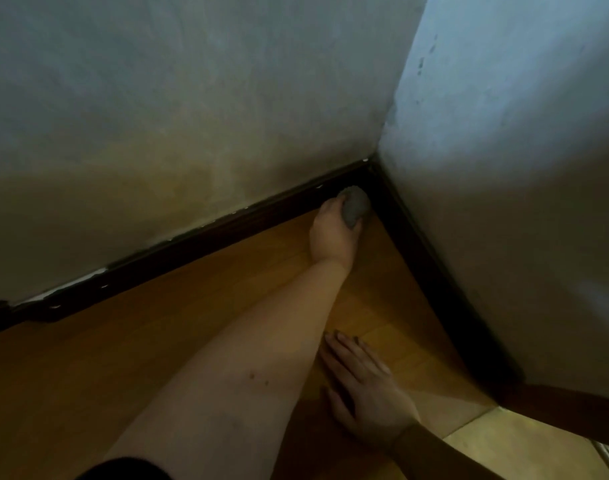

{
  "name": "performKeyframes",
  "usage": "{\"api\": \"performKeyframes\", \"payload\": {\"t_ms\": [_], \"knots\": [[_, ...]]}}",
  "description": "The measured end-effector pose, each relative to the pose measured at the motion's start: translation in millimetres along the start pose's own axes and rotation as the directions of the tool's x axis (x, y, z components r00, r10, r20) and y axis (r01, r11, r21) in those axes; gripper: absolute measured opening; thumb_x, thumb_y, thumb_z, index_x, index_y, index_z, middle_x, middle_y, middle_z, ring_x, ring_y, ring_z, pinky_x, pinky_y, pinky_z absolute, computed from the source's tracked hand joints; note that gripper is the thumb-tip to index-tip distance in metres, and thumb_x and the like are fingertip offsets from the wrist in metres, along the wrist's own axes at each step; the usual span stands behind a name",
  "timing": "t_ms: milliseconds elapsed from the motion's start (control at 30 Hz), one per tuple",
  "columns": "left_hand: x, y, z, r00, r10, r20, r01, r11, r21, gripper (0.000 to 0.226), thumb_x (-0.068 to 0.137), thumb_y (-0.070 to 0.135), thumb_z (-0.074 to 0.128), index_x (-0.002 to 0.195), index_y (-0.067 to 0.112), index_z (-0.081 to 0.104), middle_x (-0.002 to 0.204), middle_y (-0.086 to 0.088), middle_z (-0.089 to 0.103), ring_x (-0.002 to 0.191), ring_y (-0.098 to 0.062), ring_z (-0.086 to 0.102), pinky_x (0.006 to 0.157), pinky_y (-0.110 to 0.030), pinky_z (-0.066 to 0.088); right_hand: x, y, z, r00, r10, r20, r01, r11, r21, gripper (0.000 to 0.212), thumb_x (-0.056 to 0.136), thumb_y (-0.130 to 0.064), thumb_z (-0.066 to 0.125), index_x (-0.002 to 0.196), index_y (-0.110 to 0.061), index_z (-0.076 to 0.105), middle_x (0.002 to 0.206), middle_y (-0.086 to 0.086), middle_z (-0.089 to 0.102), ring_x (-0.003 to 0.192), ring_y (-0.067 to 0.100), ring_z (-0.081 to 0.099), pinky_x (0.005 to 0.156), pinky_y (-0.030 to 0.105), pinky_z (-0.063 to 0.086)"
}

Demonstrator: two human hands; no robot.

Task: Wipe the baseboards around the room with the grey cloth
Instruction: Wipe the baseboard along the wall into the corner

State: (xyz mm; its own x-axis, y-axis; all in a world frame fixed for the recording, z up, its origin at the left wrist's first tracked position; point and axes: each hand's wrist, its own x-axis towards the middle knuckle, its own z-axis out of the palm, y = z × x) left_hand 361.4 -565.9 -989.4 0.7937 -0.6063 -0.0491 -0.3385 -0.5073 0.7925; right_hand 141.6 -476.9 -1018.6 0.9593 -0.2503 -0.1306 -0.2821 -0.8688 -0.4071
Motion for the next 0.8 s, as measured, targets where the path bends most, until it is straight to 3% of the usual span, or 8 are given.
{"api": "performKeyframes", "payload": {"t_ms": [67, 300, 467, 700, 800], "knots": [[-1, -8, -6, 0.999, -0.027, -0.044, 0.027, 1.0, 0.006, 0.05, 0.084, 0.017, 0.073, 0.133, 0.011, 0.061, 0.13, -0.012, 0.062, 0.117, -0.028, 0.058, 0.087, -0.024, 0.04, -2, 2, 1, 1.0, 0.005, 0.007, -0.005, 1.0, -0.007, 0.059, 0.097, -0.047, 0.046, 0.151, -0.024, 0.039, 0.161, -0.005, 0.025, 0.151, 0.011, 0.013, 0.122, 0.031, 0.002], [-32, -58, -64, 0.979, -0.119, -0.162, 0.128, 0.991, 0.044, 0.046, 0.086, 0.016, 0.073, 0.131, 0.01, 0.062, 0.128, -0.012, 0.063, 0.115, -0.027, 0.06, 0.092, -0.024, 0.041, -7, 5, -1, 0.999, 0.012, 0.029, -0.013, 1.0, 0.008, 0.059, 0.098, -0.046, 0.044, 0.152, -0.025, 0.038, 0.162, -0.006, 0.024, 0.15, 0.011, 0.017, 0.12, 0.034, 0.012], [-65, -105, -120, 0.936, -0.217, -0.276, 0.226, 0.974, 0.002, 0.039, 0.086, 0.017, 0.074, 0.124, 0.012, 0.066, 0.122, -0.007, 0.066, 0.109, -0.025, 0.062, 0.09, -0.021, 0.038, -6, 11, 1, 0.998, 0.036, 0.049, -0.034, 0.999, -0.04, 0.06, 0.099, -0.049, 0.039, 0.155, -0.028, 0.03, 0.163, -0.009, 0.018, 0.151, 0.008, 0.01, 0.122, 0.026, -0.002], [-116, -176, -221, 0.827, -0.358, -0.434, 0.413, 0.91, 0.037, 0.042, 0.09, 0.024, 0.07, 0.131, 0.015, 0.061, 0.128, -0.006, 0.063, 0.112, -0.027, 0.06, 0.085, -0.023, 0.039, -4, 12, 5, 0.989, 0.088, 0.118, -0.076, 0.992, -0.102, 0.06, 0.1, -0.054, 0.022, 0.154, -0.029, 0.03, 0.162, -0.008, 0.022, 0.15, 0.011, 0.014, 0.121, 0.025, -0.002], [-138, -199, -259, 0.709, -0.437, -0.553, 0.485, 0.872, -0.067, 0.039, 0.087, 0.014, 0.071, 0.125, 0.008, 0.062, 0.119, -0.015, 0.065, 0.109, -0.033, 0.061, 0.086, -0.029, 0.043, -3, 8, 4, 0.976, 0.141, 0.165, -0.116, 0.981, -0.154, 0.061, 0.099, -0.055, 0.023, 0.153, -0.028, 0.032, 0.161, -0.007, 0.022, 0.149, 0.007, 0.008, 0.12, 0.024, -0.008]]}}
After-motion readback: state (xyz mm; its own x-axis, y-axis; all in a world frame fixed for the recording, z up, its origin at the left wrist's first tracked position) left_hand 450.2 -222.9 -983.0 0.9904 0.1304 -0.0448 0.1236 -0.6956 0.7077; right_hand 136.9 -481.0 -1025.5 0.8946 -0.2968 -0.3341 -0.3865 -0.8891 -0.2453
